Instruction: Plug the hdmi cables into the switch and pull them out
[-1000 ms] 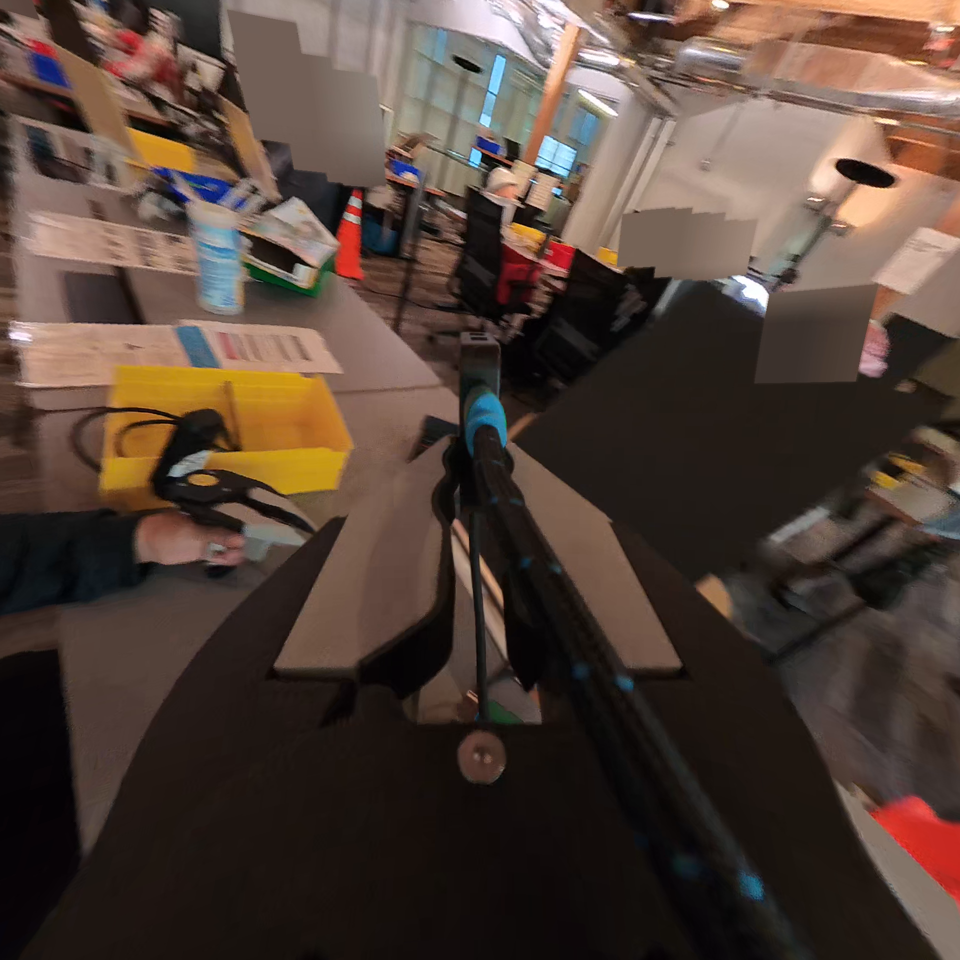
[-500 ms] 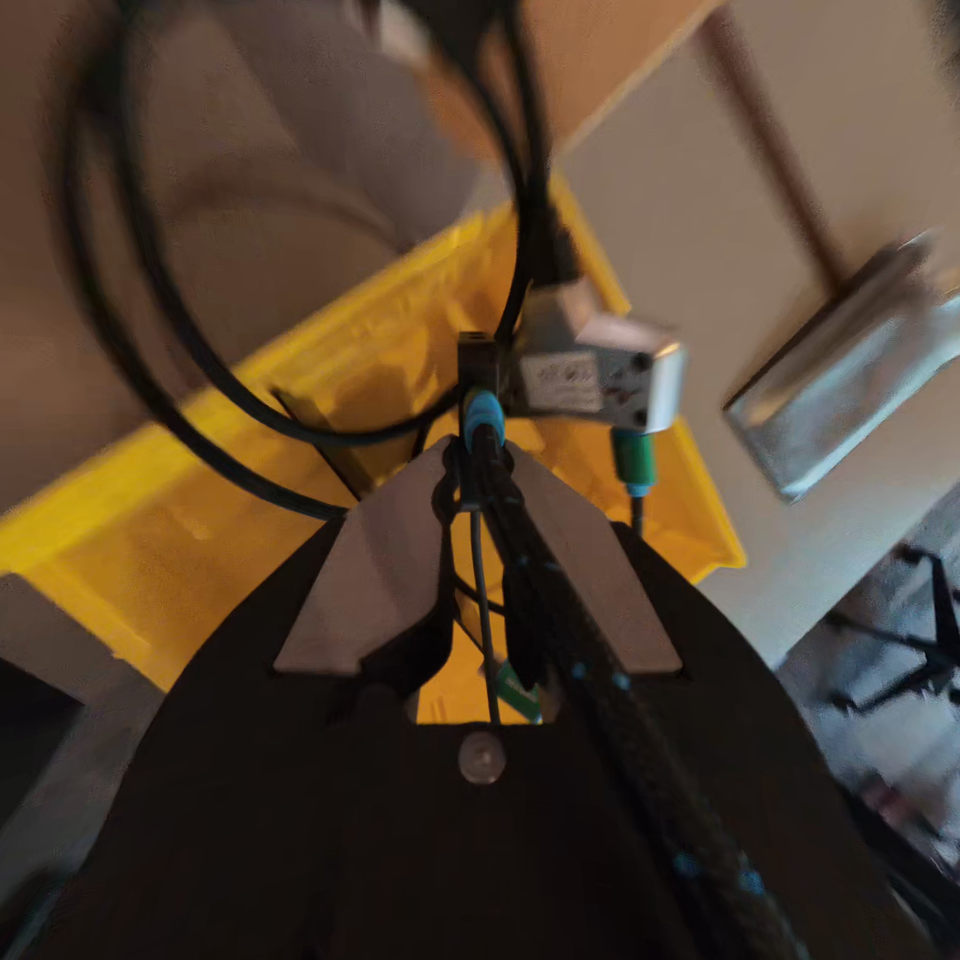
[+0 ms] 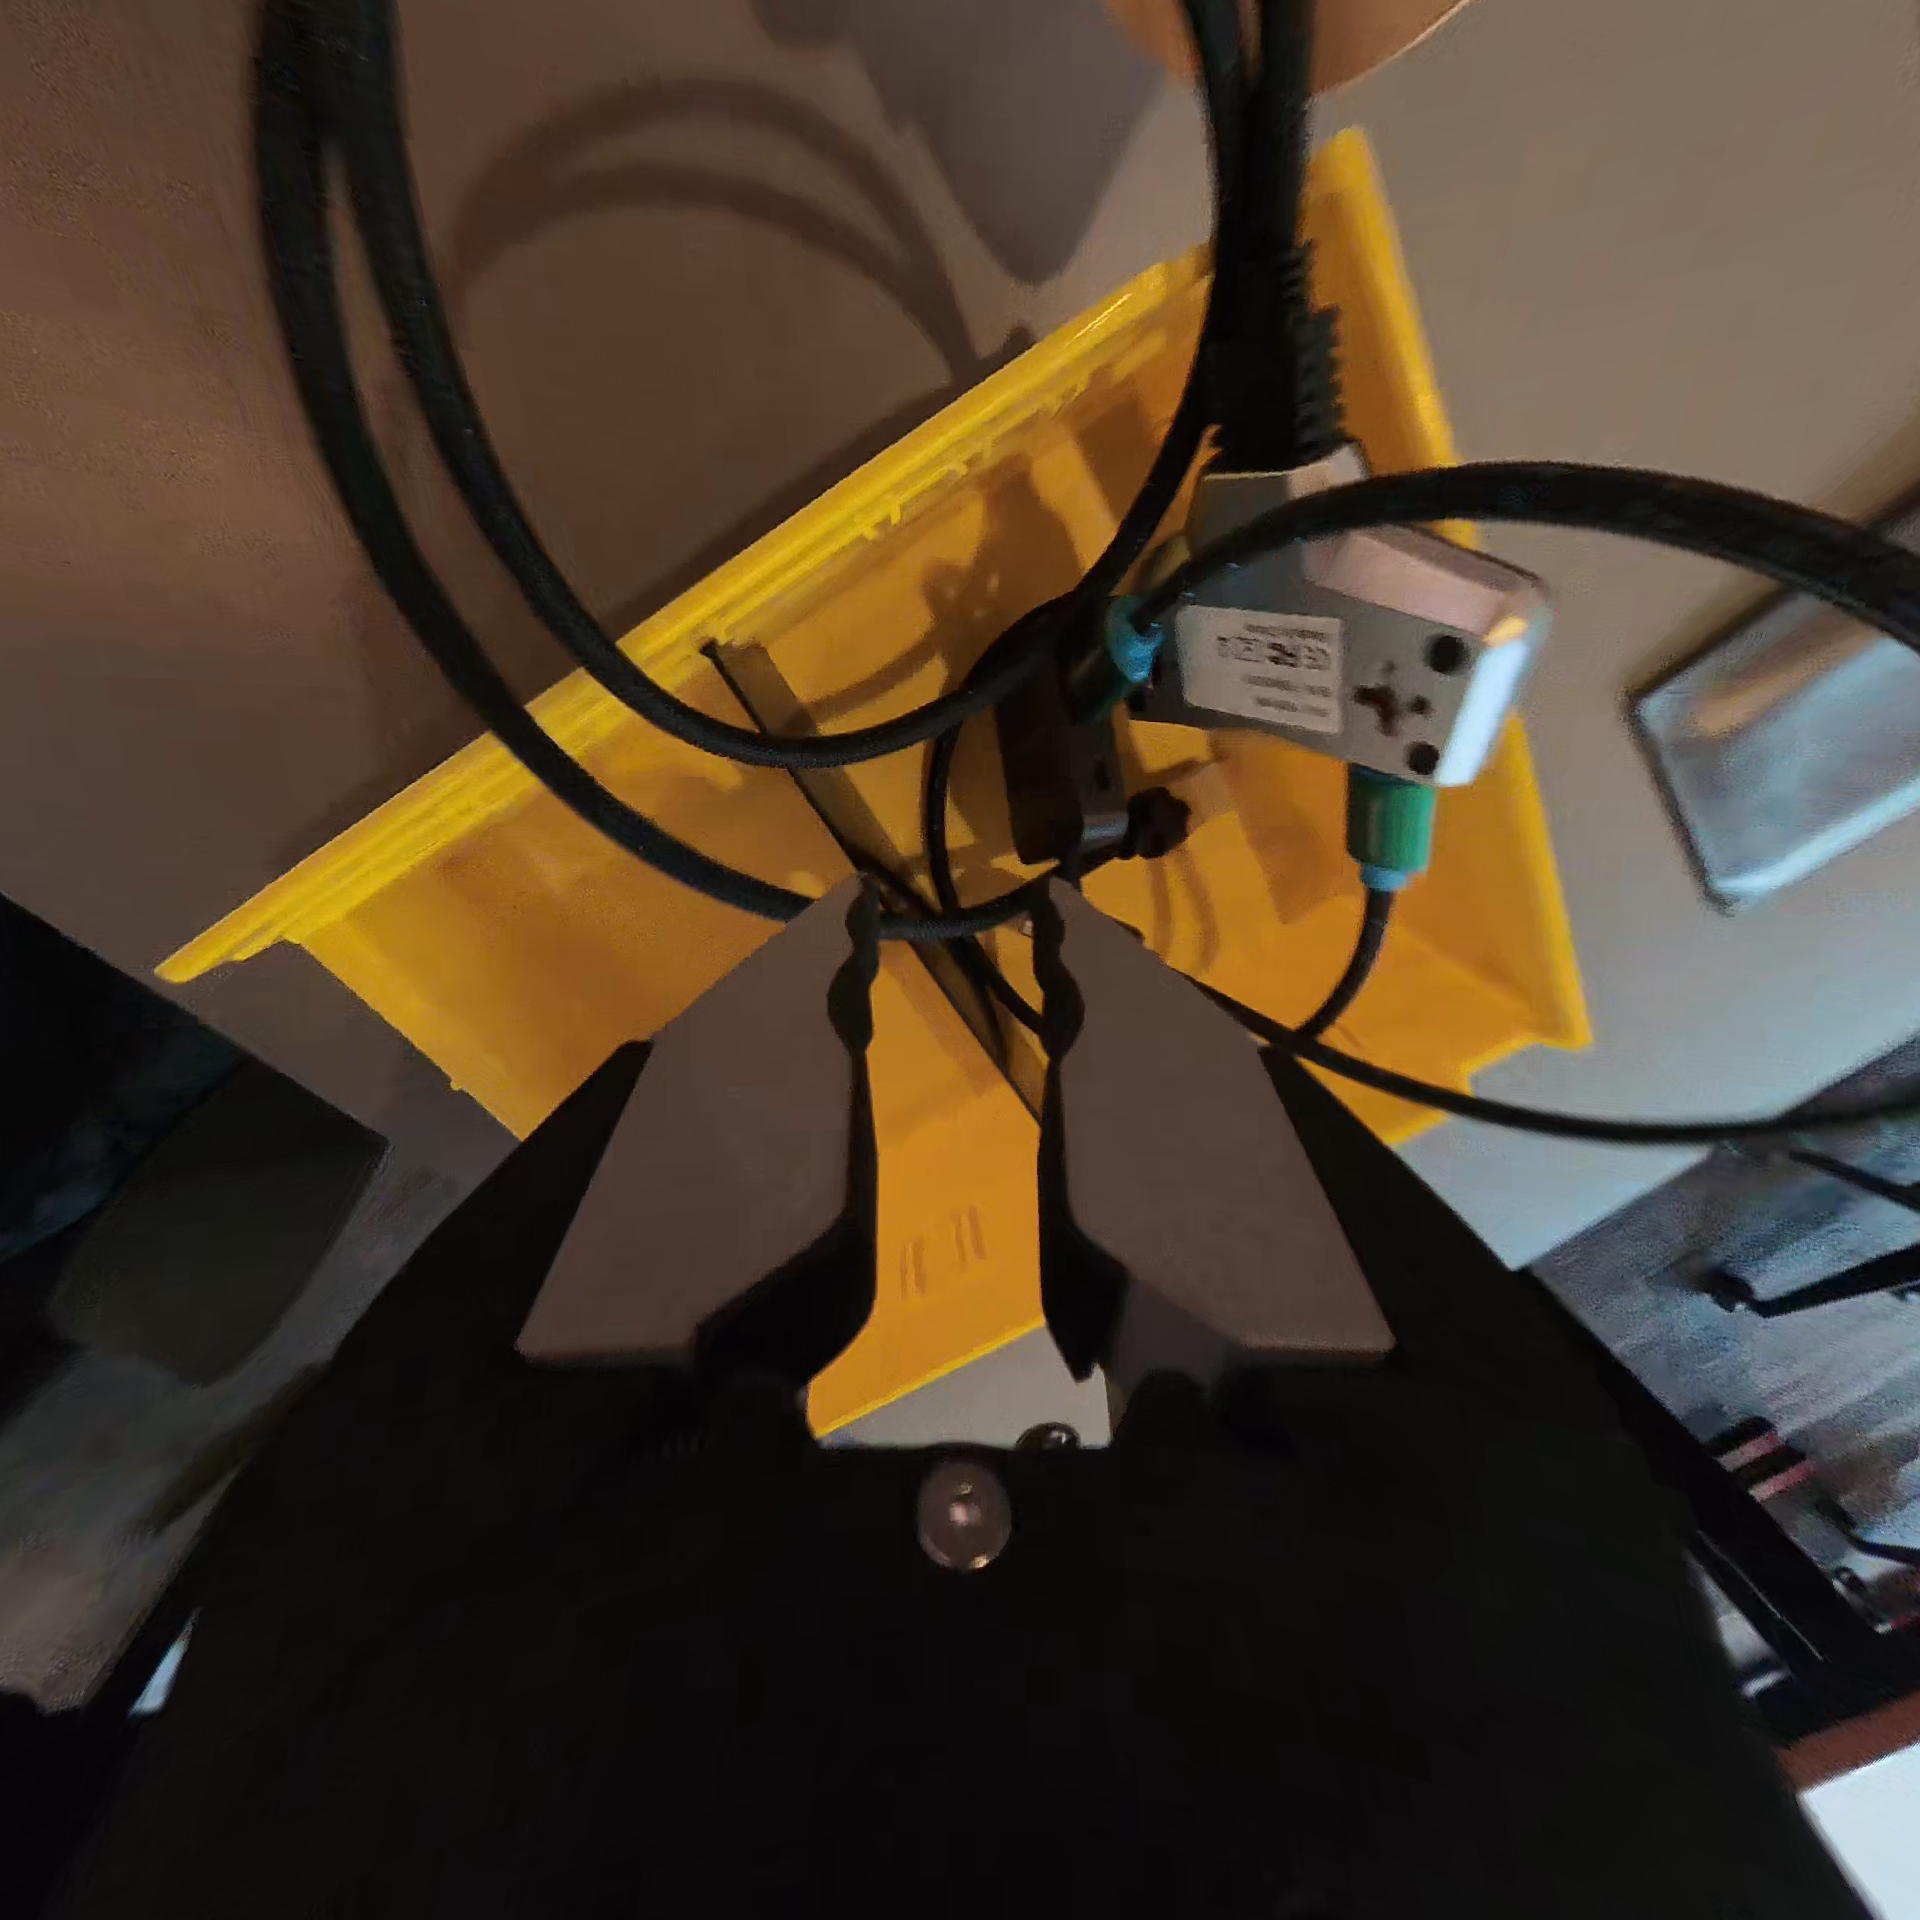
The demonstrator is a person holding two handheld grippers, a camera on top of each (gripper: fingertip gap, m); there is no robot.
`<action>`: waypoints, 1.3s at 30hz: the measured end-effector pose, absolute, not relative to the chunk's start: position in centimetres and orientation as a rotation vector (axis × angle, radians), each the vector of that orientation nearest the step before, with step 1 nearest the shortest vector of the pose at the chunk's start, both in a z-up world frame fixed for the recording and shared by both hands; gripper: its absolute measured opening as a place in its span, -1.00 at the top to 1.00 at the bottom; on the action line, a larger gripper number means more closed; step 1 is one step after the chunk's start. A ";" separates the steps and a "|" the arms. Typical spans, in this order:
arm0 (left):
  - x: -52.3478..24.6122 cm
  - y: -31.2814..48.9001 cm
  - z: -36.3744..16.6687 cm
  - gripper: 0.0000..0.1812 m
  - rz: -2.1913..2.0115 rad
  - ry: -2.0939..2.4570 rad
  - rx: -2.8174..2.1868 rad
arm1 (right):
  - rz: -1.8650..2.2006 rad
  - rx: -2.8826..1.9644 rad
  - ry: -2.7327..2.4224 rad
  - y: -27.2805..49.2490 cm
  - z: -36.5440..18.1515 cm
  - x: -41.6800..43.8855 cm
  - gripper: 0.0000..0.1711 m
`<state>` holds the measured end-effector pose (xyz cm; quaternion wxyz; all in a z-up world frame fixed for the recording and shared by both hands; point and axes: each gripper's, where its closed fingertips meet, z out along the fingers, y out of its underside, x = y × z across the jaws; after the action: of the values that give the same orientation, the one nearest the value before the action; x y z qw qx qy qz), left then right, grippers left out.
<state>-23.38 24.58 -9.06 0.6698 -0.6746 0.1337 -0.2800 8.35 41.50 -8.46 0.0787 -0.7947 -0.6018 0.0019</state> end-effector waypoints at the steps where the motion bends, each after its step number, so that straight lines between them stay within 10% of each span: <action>1: -23.3 24.6 -9.1 0.82 -0.626 0.305 -1.519 | 0.002 -2.340 -1.763 41.4 -7.4 8.5 0.70; 14: -20.0 22.5 -9.0 0.74 -0.448 0.554 -1.427 | 0.369 -1.648 -1.048 31.3 -0.7 7.6 0.65; 19: -19.7 21.3 -8.6 0.90 -0.449 0.482 -1.416 | 0.568 -1.669 -0.832 29.0 -4.3 10.0 -0.27; 28: -17.4 15.1 -13.8 0.40 -0.307 0.543 -1.812 | 0.671 -1.665 -0.784 26.1 -7.8 13.0 -0.34; 39: -28.7 5.7 -8.3 0.41 0.071 0.102 -1.772 | 0.660 -1.673 -0.765 21.6 -10.6 15.9 -0.38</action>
<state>-28.66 5.72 -8.29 0.6310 -0.7739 0.0447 0.0312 15.85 21.61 -10.60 0.5592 -0.7096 -0.3246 0.2801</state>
